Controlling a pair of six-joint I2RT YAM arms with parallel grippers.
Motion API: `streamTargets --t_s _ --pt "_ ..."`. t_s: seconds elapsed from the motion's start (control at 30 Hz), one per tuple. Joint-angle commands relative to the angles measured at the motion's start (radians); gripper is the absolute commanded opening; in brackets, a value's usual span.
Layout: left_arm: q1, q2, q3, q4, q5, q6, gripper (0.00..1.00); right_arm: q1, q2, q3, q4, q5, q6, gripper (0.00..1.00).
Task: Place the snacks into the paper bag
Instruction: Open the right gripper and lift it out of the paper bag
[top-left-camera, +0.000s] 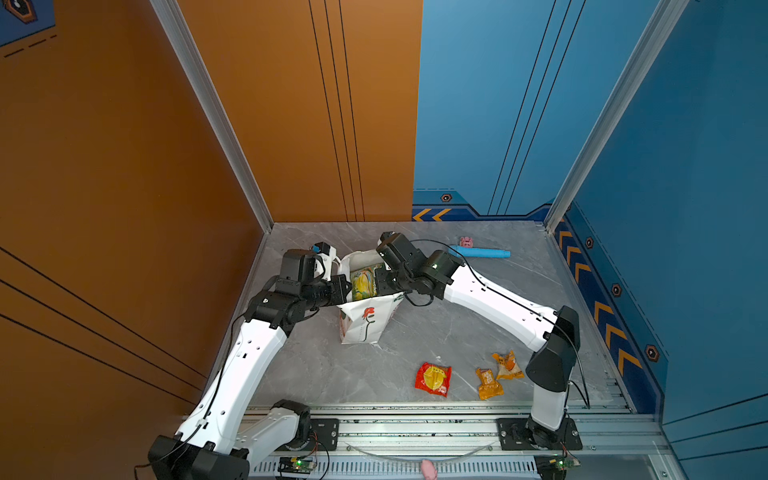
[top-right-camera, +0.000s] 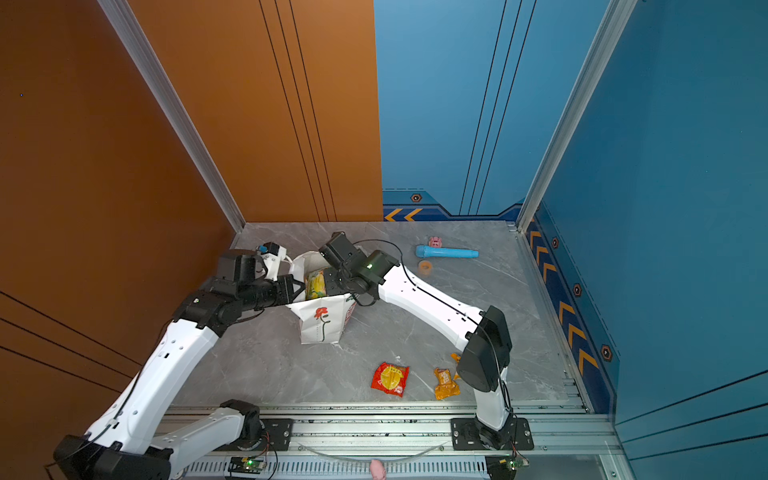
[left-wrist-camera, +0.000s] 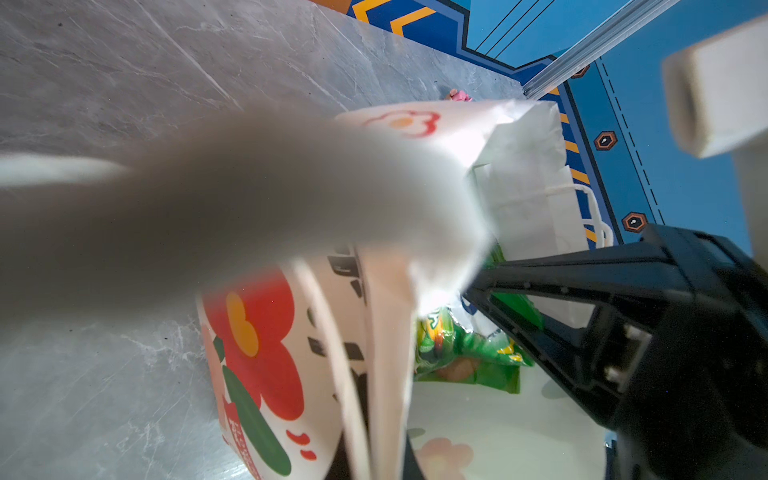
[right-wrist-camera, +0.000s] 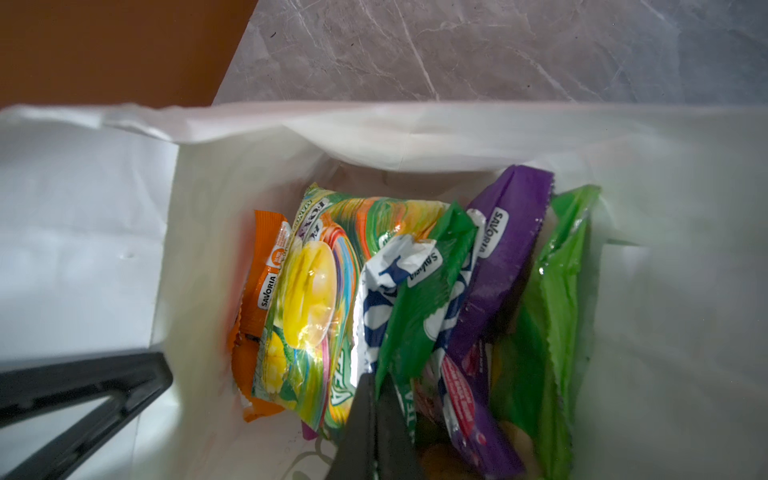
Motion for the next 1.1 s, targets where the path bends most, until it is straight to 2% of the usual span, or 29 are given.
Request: streamTargets --t_s 0.0,0.1,0.33,0.63,0.83,0.97,1.07 --pt "0.003 -0.043 0.024 0.135 0.041 0.018 0.0 -0.001 0.025 0.036 -0.083 0.03 0.011 0.05" --pt "0.004 -0.041 0.024 0.133 0.035 0.018 0.0 -0.014 0.011 0.033 -0.108 0.062 0.025 0.17" --pt "0.023 -0.035 0.023 0.132 0.031 0.009 0.0 -0.019 -0.055 0.048 -0.111 0.073 0.014 0.39" --pt "0.042 -0.008 0.03 0.115 0.015 0.003 0.0 -0.021 -0.157 0.071 -0.127 0.089 -0.012 0.54" --pt "0.046 -0.005 0.029 0.111 0.008 0.003 0.0 -0.079 -0.24 0.02 -0.152 0.186 -0.02 0.66" --pt "0.045 -0.006 0.029 0.111 0.007 0.003 0.0 -0.142 -0.237 -0.02 -0.192 0.196 0.025 0.68" --pt "0.046 -0.002 0.031 0.111 0.01 0.004 0.0 -0.145 -0.214 -0.035 -0.193 0.163 0.037 0.69"
